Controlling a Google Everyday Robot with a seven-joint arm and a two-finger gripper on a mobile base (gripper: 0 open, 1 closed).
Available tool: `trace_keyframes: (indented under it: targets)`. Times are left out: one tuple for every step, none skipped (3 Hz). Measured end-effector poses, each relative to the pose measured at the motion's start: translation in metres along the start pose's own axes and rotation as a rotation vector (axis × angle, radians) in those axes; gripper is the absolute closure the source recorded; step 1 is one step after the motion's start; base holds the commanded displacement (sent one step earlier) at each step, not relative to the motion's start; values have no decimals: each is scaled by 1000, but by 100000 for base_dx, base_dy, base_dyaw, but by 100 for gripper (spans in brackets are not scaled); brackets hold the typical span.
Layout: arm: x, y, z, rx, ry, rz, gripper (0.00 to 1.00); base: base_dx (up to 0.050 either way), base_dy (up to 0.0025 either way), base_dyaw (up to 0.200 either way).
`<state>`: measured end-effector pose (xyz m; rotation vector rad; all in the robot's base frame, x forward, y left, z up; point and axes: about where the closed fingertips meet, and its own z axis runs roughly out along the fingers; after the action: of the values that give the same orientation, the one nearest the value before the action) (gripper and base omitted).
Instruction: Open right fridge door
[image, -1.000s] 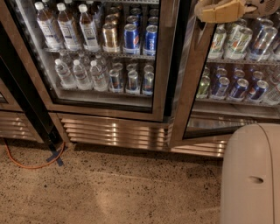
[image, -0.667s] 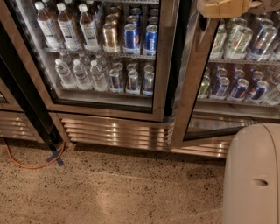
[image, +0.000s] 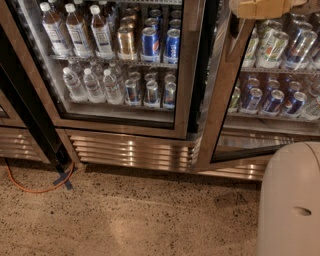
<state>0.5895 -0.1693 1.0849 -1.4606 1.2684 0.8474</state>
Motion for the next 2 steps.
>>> trace_keyframes:
  targets:
    - [0, 3, 3, -23, -8, 31, 100, 0, 0, 0]
    - [-11, 10, 0, -41, -50, 62, 100, 0, 0, 0]
